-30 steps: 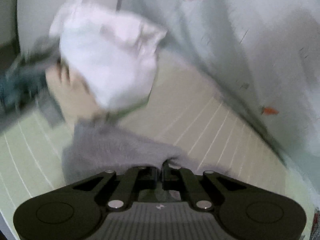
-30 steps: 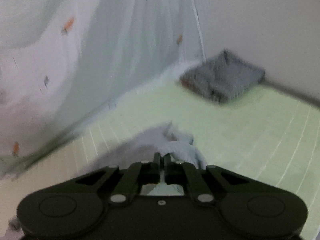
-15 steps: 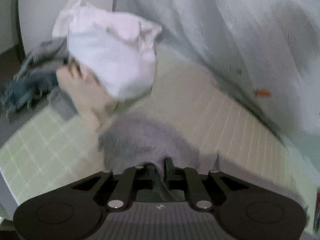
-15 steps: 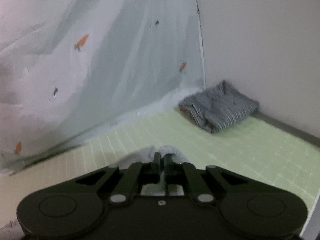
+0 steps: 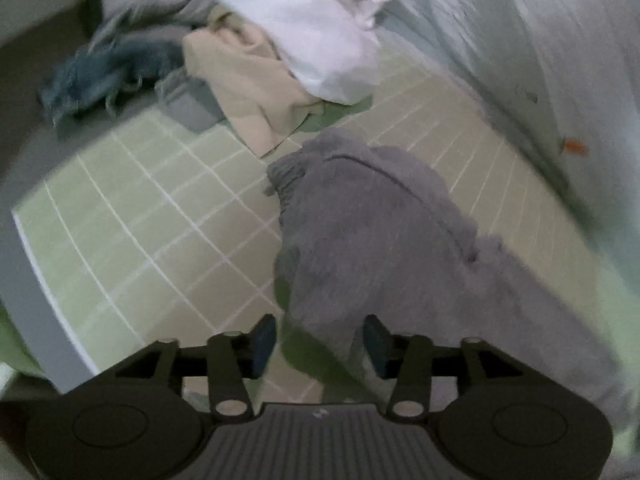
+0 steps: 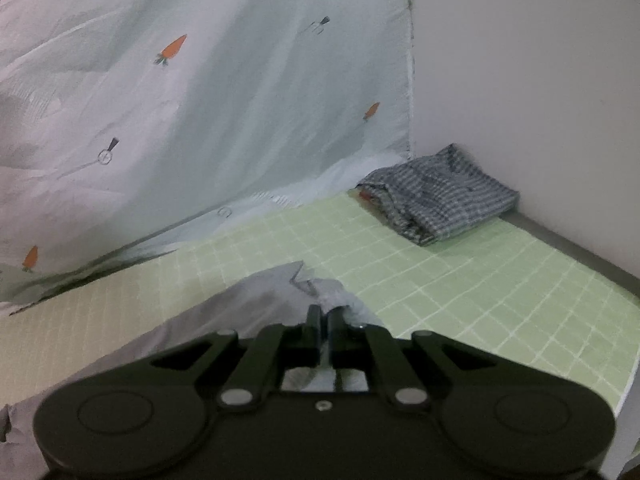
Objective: Fold clothes
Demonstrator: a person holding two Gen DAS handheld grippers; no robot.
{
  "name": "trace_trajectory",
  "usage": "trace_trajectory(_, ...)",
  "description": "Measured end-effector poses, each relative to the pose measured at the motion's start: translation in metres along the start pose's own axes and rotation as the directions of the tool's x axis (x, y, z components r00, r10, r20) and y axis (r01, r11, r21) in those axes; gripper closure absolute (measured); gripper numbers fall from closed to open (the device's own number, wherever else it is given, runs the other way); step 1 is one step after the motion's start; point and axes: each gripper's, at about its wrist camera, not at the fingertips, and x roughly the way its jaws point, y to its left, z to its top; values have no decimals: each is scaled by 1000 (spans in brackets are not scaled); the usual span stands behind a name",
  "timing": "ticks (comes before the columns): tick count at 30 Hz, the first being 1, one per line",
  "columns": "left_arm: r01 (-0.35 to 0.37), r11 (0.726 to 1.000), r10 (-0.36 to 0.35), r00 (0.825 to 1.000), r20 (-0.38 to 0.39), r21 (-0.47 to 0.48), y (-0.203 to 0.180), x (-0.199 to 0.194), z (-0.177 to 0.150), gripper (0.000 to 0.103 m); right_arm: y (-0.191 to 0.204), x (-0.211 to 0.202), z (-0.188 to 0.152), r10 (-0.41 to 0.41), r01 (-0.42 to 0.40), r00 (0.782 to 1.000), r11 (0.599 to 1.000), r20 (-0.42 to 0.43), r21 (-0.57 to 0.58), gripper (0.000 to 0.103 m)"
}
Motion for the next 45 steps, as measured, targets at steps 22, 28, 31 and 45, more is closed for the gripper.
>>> trace_trajectory(22, 156, 960, -213, 945, 250, 232, -165, 44, 132, 71, 9, 19, 8, -91, 92, 996, 993, -13, 72, 99)
trace_trajectory(28, 222, 901, -326, 914, 242, 374, -217, 50, 139, 16, 21, 30, 9, -119, 120, 993, 991, -23, 64, 99)
trace_trajectory(31, 147, 930, -221, 956, 194, 338, -191, 60, 121, 17, 26, 36, 6, -123, 124, 992, 992, -41, 31, 99)
trace_trajectory(45, 60, 968, -54, 998, -28, 242, -114, 106, 49, 21, 40, 55, 2, -83, 86, 994, 996, -74, 32, 99)
